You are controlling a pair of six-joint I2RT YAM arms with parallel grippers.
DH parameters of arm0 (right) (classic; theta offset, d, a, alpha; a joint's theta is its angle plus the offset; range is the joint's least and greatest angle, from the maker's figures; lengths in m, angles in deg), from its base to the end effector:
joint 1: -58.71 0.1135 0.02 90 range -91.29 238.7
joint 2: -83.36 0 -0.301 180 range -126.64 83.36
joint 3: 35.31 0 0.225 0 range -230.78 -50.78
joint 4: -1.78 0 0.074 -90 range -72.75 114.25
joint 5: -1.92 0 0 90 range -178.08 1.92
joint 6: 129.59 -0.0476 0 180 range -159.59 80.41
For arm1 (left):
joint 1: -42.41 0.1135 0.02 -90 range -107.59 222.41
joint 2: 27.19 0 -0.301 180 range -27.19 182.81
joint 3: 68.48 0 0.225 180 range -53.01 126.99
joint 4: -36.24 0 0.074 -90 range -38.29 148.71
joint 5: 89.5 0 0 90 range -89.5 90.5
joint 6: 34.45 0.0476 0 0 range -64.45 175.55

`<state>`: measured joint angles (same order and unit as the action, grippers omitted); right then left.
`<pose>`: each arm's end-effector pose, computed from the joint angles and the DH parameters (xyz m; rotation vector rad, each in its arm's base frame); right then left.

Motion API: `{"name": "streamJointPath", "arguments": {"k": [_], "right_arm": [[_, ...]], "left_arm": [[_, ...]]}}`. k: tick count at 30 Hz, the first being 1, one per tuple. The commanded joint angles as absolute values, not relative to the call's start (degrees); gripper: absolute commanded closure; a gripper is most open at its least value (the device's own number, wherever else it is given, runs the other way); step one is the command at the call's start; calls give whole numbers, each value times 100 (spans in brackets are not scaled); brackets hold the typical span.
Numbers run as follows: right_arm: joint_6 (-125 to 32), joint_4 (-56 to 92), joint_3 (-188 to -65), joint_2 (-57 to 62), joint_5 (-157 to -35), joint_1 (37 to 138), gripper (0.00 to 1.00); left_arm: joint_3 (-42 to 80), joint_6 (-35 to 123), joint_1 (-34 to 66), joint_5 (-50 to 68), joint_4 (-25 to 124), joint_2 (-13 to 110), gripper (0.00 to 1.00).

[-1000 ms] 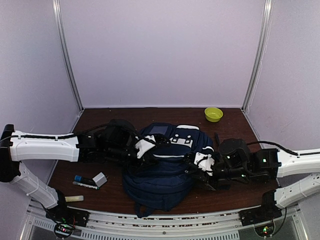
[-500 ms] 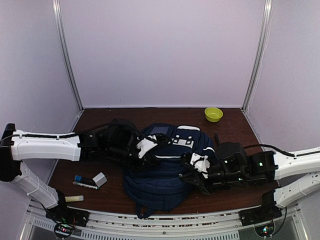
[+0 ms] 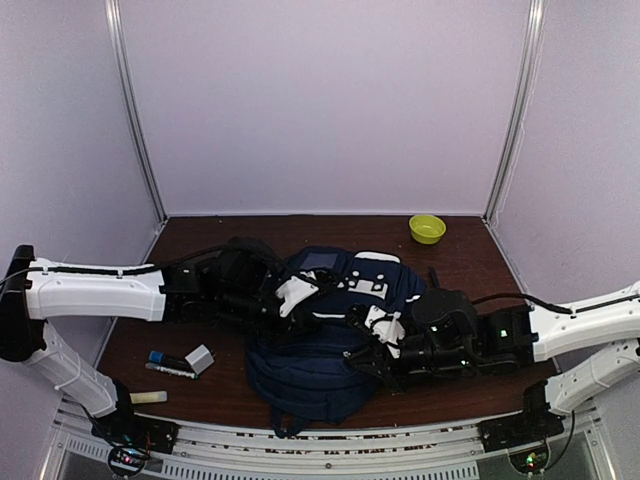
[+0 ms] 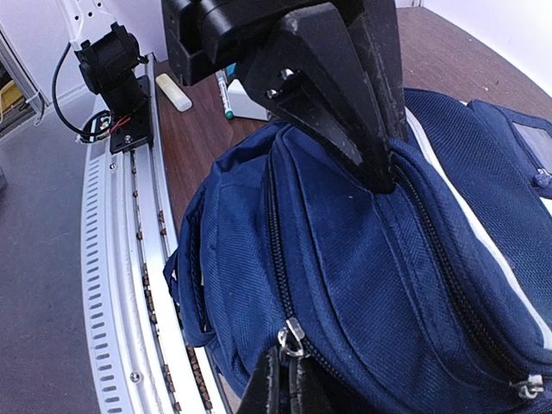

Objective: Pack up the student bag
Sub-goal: Unzip the second largest pocket of the student bag.

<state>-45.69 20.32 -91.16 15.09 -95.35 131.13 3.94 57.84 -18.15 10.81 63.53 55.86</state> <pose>0.0644 0.2232 0.2824 -1.3008 1.8426 0.9186 0.1401 -0.2655 0.2965 1.3003 1.9316 -0.7367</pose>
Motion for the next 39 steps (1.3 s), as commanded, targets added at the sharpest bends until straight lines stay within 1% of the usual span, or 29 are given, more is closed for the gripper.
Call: {"name": "streamJointPath", "arguments": {"k": [1,5,11,18,25,31,36,39], "right_arm": [[-4880,1337,-9491,1285,-9847,13293,100],[-4996,1216,-9595,1100,-9764,13316,100],[-5258,1258,-9850,735,-9233,13323,100],[-5482,984,-9801,518,-9064,13334,100],[-5762,831,-9770,408,-8331,13340,100],[-5951,618,-9853,207,-8683,13367,100],[-5816,1157,-10202,208,-8963,13381,100],[-5886,1156,-10163,452,-9056,13370,100]], "left_arm": [[763,5640,-1861,1066,5689,5681,100],[767,5643,-1876,1059,5682,5709,100],[742,5634,-1876,1057,5678,5704,100],[674,5618,-1876,1041,5674,5635,100],[670,5599,-1876,1037,5681,5605,100],[670,5576,-1887,1037,5690,5600,100],[628,5568,-1893,993,5690,5611,100],[601,5573,-1896,958,5698,5621,100]]}}
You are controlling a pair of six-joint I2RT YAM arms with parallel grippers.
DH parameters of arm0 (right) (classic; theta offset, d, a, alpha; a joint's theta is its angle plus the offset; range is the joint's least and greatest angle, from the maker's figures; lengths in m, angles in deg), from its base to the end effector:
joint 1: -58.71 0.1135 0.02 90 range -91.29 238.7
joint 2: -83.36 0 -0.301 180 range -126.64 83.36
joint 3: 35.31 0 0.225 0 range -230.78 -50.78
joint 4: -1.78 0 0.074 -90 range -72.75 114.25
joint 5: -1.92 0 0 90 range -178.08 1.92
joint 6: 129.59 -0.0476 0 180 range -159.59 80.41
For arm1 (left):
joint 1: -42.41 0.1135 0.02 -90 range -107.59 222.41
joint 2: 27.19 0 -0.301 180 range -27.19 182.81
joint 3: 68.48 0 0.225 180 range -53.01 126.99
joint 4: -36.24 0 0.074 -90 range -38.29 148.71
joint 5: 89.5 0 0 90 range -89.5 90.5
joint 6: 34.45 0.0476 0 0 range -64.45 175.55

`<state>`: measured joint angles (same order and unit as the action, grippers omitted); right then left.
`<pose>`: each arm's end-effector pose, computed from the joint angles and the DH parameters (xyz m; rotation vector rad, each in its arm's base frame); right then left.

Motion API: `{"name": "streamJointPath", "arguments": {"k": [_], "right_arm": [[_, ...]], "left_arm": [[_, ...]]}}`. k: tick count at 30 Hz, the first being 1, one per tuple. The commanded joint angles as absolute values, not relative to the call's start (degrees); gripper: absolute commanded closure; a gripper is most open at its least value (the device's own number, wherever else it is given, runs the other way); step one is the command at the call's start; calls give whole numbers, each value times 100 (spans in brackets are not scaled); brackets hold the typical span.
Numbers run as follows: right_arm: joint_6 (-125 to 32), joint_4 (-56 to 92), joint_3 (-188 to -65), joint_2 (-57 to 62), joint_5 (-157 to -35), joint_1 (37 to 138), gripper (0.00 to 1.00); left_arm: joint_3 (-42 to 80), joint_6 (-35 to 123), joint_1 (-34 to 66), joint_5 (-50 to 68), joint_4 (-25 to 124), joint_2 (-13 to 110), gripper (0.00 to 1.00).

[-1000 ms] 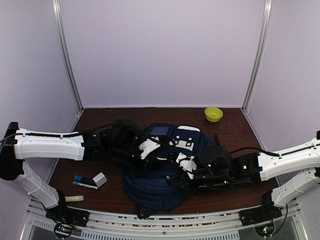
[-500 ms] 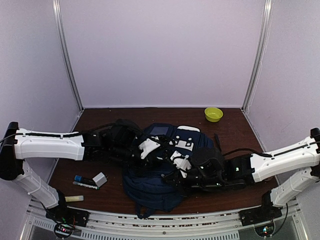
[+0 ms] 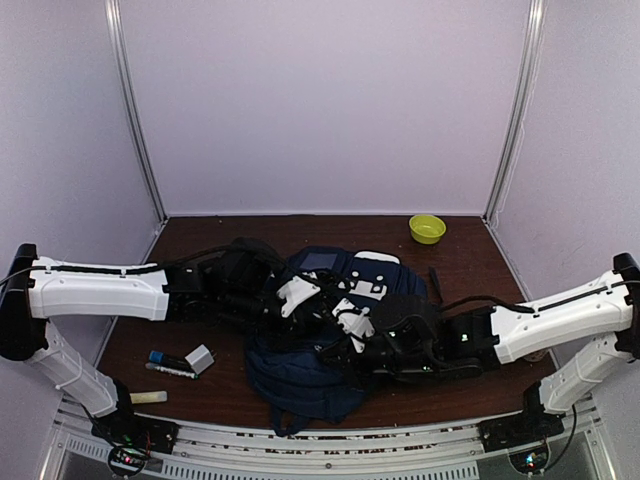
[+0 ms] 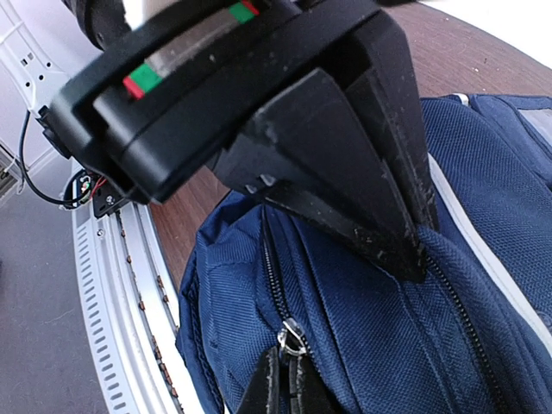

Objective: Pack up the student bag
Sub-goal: Unzip the second largest pocket of the student bag.

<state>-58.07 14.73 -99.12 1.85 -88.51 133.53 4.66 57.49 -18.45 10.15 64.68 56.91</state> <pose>0.0768 0.2843 0.2808 -1.0732 1.9937 0.9440 0.1408 -0.2689 0.2934 1.3057 1.9590 -0.7198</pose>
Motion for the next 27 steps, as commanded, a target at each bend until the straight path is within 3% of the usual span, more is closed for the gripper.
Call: {"name": "streamJointPath", "arguments": {"k": [1,8,19,27], "right_arm": [[-5930,1112,-10133,534,-9136,13358,100],[-6254,875,-10209,584,-9901,13344,100],[-6624,190,-10179,350,-10104,13258,100],[-6058,835,-10238,712,-10198,13209,80]], "left_arm": [[599,5573,-1894,962,5698,5615,100],[543,5573,-1894,934,5681,5625,100],[409,5585,-1903,828,5742,5429,100],[322,5503,-1903,862,5702,5220,100]]}}
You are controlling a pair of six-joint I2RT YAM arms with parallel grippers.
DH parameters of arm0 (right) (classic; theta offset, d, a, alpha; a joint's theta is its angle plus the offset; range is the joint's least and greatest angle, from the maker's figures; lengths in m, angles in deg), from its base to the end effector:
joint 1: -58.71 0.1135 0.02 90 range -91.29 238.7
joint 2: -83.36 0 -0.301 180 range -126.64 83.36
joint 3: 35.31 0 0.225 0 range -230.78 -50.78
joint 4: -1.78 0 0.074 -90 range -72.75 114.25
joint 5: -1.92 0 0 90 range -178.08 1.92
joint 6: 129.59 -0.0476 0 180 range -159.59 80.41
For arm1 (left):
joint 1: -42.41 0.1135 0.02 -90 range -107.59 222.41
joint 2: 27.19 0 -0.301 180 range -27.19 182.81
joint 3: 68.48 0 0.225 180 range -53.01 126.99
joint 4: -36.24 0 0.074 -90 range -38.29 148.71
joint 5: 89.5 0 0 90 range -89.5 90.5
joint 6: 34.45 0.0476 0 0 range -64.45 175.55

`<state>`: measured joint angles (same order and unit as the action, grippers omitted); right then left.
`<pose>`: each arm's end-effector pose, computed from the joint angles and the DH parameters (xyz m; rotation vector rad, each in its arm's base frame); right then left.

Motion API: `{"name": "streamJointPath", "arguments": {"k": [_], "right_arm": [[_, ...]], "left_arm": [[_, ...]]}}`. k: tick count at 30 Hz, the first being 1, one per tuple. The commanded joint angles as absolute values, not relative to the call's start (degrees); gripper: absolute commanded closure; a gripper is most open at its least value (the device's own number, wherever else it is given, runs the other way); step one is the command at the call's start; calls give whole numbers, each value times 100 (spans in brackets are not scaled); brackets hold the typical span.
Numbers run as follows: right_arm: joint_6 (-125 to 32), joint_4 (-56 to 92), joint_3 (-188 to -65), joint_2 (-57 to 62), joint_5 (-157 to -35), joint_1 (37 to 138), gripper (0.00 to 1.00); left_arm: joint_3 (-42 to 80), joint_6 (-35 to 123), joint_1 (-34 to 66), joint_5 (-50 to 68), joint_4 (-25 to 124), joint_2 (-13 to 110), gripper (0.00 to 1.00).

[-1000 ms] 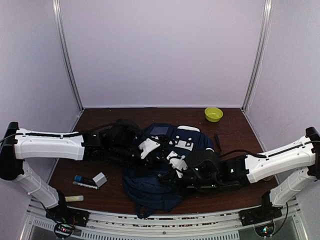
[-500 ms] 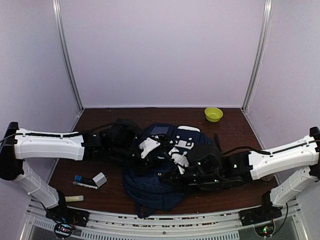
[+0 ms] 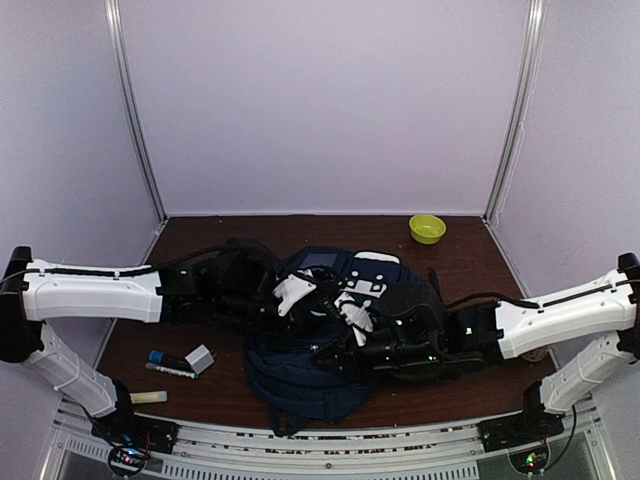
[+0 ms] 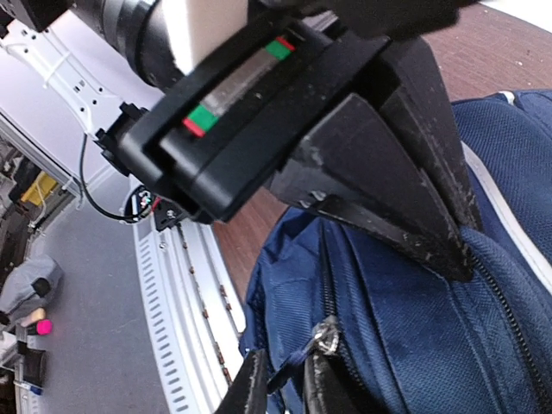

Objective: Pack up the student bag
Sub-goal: Unzip the second largest pocket of the student bag, then pass from the left arm to the right

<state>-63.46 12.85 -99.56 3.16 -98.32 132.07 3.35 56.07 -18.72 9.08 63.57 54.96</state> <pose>0.0757 0.2829 0.2934 -1.0630 2.0089 1.1774 0.1367 -0.2627 0.2974 1.2638 1.9507 -0.7265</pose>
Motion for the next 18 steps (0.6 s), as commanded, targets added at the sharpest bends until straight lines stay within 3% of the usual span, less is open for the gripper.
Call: {"name": "streamJointPath", "arguments": {"k": [1,2,5,10,18], "right_arm": [[-5980,954,-10279,759,-10213,13187,72],[-5883,1132,-10335,808,-10185,13171,58],[-5523,1586,-10539,905,-10176,13136,47],[-5056,2170,-10692,1217,-10341,13088,39],[-3827,3255,-10338,2328,-9677,12858,37]], "left_arm": [[324,5503,-1903,851,5732,5189,100],[318,5502,-1903,840,5760,5158,100],[321,5511,-1903,812,5810,5068,100],[295,5490,-1903,763,5865,4952,100],[221,5483,-1903,769,5943,4842,100]]}}
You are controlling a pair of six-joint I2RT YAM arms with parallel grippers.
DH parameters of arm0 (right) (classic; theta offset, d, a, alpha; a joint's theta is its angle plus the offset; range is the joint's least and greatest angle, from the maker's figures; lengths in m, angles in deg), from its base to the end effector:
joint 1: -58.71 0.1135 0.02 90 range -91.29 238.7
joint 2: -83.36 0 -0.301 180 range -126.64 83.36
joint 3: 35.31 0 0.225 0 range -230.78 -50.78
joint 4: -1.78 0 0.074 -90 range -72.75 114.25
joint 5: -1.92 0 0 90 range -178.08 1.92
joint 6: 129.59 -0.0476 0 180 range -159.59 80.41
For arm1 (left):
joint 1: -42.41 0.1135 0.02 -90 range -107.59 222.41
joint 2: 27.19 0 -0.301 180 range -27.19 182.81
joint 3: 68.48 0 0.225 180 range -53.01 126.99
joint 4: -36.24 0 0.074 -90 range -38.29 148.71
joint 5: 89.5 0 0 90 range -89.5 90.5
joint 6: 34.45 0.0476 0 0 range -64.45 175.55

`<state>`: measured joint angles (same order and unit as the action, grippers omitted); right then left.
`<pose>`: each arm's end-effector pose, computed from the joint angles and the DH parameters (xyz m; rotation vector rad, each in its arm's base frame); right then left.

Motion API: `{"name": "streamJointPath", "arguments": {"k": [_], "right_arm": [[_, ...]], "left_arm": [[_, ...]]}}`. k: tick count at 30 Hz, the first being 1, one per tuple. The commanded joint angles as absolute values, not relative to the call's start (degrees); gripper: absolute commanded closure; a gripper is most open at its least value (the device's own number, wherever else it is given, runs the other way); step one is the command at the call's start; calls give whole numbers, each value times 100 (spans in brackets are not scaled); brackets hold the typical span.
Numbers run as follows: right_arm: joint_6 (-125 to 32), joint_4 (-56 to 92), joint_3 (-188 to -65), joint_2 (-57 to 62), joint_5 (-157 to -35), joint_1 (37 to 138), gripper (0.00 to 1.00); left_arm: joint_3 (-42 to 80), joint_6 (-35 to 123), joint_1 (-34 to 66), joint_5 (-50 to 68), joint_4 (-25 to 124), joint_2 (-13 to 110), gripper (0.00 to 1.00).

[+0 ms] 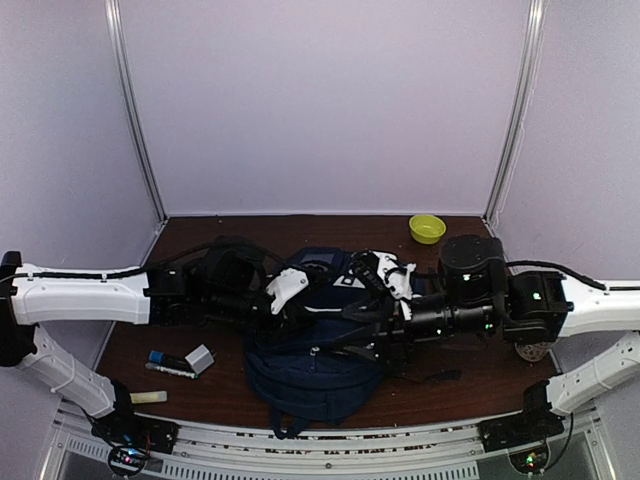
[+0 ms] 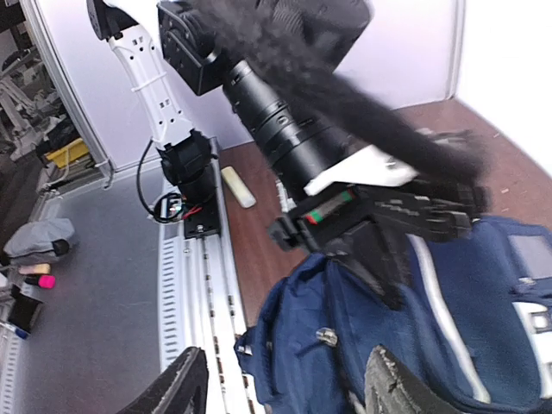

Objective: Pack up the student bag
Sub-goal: Pass from the left arm to the right

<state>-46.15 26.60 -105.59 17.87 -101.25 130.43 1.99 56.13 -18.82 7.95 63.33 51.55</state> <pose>0.0626 0.2241 0.3649 -1.2591 1.6589 1.1029 0.1307 -0.2508 0.3062 1.2362 1.9159 -0.7224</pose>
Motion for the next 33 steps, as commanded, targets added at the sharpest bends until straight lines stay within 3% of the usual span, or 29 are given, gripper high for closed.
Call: {"name": "streamJointPath", "arguments": {"k": [1,7,13,22,33], "right_arm": [[-3632,3307,-10246,2452,-9593,12813,37],[-2916,3765,-10111,2785,-9457,12526,37],[-2526,3687,-10161,2642,-10597,12034,38],[-2205,3562,-10630,1648,-11753,11530,41],[-2329,2916,-10846,938,-11829,11330,41]], "left_arm": [[212,5480,-1903,799,5945,4821,100],[139,5414,-1919,751,6050,4668,100],[107,5295,-1937,703,6084,4595,100],[147,5214,-1938,759,6126,4582,100],[288,5276,-1947,774,6269,4629,100]]}}
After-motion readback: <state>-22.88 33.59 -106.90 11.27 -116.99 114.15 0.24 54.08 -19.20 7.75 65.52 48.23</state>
